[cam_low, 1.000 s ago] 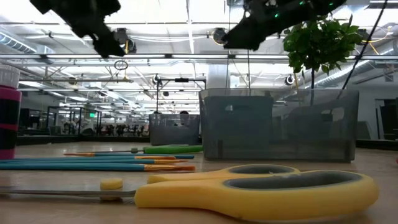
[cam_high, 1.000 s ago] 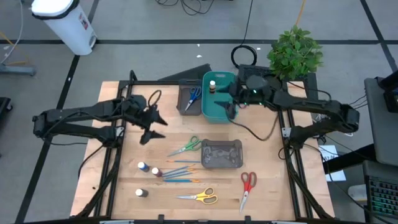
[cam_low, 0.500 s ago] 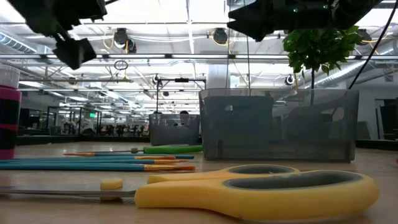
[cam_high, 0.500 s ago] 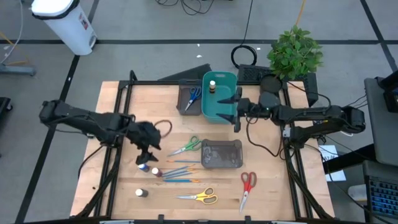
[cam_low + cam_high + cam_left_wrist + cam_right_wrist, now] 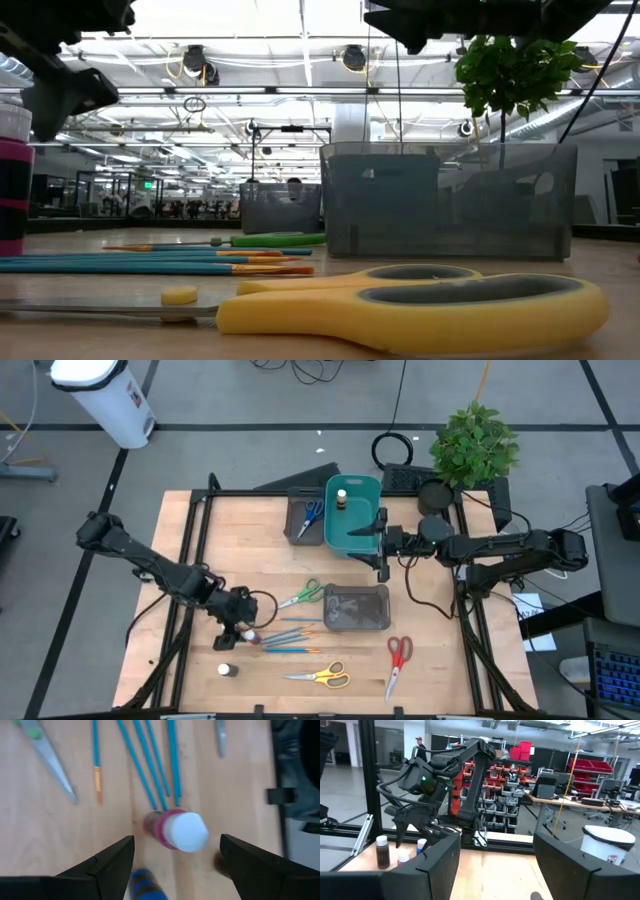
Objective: Pick & Place Paint Supplies
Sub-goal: Put the pink paint bottle into the green bin
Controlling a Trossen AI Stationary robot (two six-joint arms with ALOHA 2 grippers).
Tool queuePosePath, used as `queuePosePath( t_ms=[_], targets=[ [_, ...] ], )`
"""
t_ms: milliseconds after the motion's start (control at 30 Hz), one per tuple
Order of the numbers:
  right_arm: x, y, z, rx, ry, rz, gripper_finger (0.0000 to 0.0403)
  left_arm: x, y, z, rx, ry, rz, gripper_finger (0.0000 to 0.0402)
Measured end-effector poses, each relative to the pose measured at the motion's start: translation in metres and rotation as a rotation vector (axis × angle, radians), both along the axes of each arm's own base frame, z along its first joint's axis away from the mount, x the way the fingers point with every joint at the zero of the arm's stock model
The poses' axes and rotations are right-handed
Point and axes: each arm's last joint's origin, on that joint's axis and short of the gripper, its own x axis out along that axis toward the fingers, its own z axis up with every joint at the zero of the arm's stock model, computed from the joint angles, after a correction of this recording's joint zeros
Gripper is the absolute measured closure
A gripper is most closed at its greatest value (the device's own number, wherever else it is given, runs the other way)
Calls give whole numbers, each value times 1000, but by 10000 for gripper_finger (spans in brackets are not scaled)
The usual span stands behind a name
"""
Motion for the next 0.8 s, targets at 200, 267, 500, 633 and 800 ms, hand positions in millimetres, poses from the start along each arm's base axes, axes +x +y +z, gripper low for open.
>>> queuePosePath(
  t_ms=[200,267,500,633,800],
  targets=[
    [1,5,0,-8,-1,-41,161,3,-5,-7,84,-5,-8,109],
    [1,5,0,-12,-1,-40,161,3,-6,-10,100,-2,-15,115],
    [1,5,0,-11,-1,-39,161,6,-14,-16,120,-7,-66,147],
    [1,5,0,-11,-1,-39,161,7,-15,-18,145,-17,-85,171],
    [1,5,0,-11,0,-38,161,8,-14,-18,179,-35,-91,215]
  ],
)
